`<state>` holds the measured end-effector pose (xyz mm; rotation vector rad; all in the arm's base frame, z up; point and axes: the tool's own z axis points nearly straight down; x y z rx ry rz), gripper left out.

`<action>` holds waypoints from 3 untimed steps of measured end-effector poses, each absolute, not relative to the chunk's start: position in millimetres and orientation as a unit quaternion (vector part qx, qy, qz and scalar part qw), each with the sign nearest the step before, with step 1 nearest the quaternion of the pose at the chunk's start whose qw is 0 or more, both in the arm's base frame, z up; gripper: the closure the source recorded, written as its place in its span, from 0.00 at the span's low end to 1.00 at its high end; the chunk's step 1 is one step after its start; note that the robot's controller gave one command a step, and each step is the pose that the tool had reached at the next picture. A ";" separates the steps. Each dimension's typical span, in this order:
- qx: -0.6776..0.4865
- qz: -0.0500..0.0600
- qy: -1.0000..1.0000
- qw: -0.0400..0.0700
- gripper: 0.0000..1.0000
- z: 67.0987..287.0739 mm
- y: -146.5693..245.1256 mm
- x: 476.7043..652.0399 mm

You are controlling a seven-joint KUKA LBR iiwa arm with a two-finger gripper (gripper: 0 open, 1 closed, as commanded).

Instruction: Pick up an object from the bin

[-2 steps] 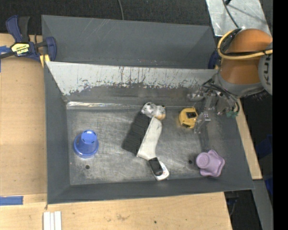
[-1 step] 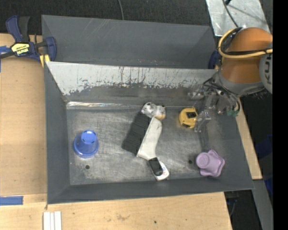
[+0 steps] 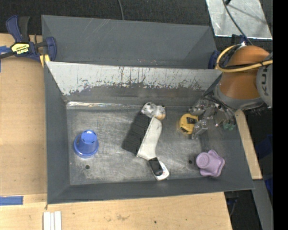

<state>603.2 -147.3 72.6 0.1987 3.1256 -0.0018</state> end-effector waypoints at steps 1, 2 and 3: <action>0.063 -0.001 0.998 0.005 1.00 72.6 -147.2 603.2; 0.056 0.000 0.998 -0.001 0.00 127.7 -134.4 602.8; 0.046 0.000 0.999 0.001 0.00 196.9 -119.3 607.3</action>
Offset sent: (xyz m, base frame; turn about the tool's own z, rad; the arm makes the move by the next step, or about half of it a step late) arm 0.0052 0.0356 0.1538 -0.0435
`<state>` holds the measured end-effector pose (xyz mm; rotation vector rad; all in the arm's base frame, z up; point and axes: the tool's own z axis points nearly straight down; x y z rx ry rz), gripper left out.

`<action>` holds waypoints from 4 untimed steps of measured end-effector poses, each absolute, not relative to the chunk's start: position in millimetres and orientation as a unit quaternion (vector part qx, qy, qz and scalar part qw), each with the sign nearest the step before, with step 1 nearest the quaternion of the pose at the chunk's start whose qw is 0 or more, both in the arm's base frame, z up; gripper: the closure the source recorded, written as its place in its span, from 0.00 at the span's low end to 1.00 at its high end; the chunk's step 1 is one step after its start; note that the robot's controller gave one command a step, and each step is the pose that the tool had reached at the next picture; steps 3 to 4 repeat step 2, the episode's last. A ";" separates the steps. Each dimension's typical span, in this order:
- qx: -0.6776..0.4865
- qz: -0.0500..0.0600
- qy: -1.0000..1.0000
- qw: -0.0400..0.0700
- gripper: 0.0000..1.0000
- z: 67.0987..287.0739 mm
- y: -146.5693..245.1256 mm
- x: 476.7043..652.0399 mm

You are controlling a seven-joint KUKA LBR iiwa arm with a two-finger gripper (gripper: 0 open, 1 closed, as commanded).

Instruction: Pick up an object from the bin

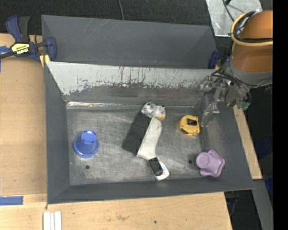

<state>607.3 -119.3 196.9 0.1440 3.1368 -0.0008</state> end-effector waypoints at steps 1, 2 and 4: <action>-0.001 -0.005 1.000 0.020 1.00 88.8 -160.3 637.3; -0.001 -0.005 1.000 0.020 1.00 88.8 -160.3 637.2; -0.001 -0.005 1.000 0.020 1.00 88.8 -160.3 637.2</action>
Offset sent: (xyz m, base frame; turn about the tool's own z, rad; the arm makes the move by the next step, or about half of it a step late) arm 0.0000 0.0000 0.0000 0.0000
